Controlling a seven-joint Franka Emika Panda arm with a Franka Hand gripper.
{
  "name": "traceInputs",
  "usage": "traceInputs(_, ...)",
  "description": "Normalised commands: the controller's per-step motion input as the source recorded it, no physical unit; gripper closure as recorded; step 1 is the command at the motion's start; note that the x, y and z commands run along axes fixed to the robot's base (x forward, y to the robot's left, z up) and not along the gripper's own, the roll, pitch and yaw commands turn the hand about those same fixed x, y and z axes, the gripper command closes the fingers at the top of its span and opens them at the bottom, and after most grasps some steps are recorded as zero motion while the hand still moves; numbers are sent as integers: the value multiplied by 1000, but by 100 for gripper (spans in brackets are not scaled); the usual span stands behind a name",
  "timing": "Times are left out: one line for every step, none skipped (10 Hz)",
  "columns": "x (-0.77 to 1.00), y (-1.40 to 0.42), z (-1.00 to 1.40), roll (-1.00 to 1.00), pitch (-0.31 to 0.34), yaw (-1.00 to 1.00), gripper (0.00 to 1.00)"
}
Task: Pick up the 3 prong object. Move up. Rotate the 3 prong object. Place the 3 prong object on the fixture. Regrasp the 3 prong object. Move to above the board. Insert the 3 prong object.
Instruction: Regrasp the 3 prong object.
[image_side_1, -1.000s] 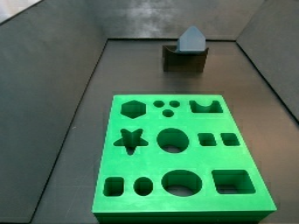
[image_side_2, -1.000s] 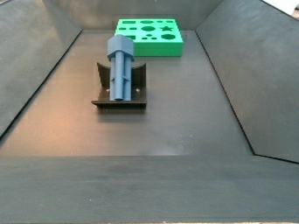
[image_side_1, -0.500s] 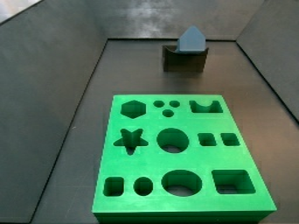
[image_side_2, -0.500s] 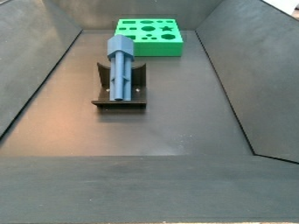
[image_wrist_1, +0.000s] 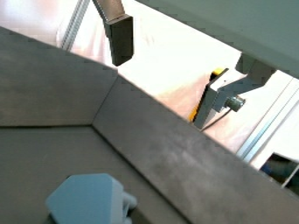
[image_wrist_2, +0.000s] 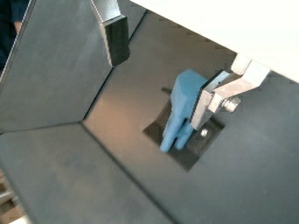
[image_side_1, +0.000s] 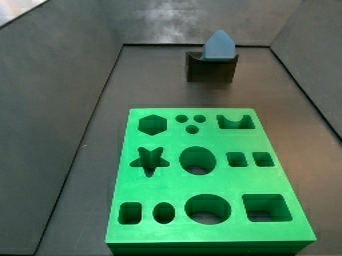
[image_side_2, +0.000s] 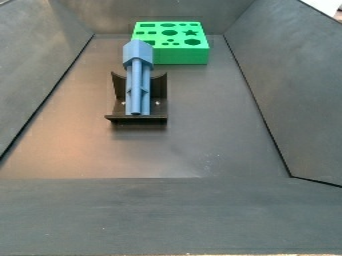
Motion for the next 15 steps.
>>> traceInputs(143, -59, -15, 542, 158, 259, 0)
traceInputs(152, -60, -17, 372, 125, 266, 0)
traceInputs(153, -44, -4, 231, 80, 259, 0)
traceInputs(143, -47, -4, 199, 57, 253, 0)
traceInputs(117, -53, -14, 186, 17, 229, 0)
traceInputs(105, -61, -15, 183, -2, 209, 0)
traceInputs(40, 42, -1000, 98, -29, 203, 0)
traceInputs(45, 43, -1000, 99, -43, 165, 0)
traceInputs(54, 39, -1000, 96, -77, 134, 0)
traceInputs(58, 35, -1000, 89, -94, 114, 0)
traceInputs(65, 31, -1000, 69, -113, 76, 0)
traceInputs(72, 31, -1000, 59, -119, 38, 0)
traceInputs(76, 28, -1000, 59, -118, 9, 0)
traceInputs(79, 24, -1000, 56, -114, -5, 0)
traceInputs(85, 23, -1000, 56, -93, -34, 0)
